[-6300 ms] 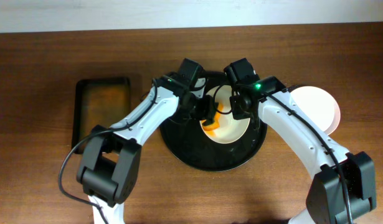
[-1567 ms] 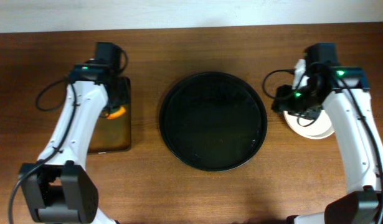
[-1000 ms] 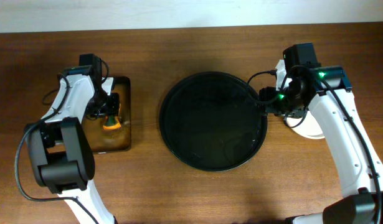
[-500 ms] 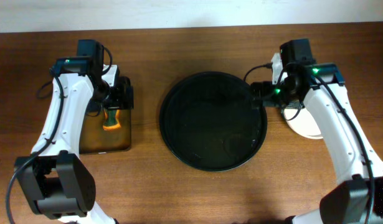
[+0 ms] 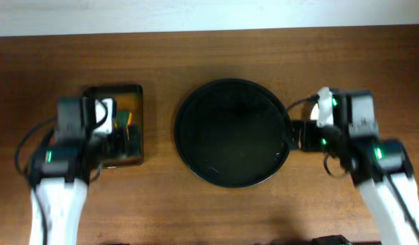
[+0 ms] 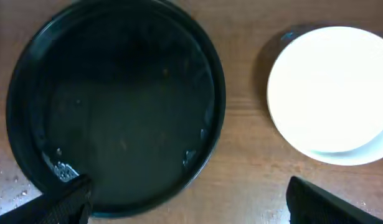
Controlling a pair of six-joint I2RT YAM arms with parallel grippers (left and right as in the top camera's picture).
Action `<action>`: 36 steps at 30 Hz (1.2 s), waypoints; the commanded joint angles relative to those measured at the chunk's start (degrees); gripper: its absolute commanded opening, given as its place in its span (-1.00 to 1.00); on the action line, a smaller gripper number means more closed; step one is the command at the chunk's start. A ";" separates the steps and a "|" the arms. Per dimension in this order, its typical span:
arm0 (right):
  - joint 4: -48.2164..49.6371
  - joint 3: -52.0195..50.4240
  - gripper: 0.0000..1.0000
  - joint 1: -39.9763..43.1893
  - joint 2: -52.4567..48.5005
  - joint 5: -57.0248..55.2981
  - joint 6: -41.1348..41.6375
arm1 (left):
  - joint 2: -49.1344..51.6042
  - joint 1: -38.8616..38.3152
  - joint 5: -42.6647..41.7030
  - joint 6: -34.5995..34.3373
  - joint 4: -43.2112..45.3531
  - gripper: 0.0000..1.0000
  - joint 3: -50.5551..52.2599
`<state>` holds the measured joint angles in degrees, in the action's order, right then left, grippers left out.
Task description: Clean dirty plates on tray and stack at the side
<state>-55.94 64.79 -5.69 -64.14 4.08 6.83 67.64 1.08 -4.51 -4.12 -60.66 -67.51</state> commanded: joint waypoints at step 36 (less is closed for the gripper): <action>41.00 -50.40 0.97 2.29 63.76 -3.91 -5.38 | -32.61 0.20 -0.24 0.94 -2.19 0.98 12.44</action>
<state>-16.91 17.04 -4.86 -0.95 -0.14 2.68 35.35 1.08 -4.51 -4.10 -62.98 -55.33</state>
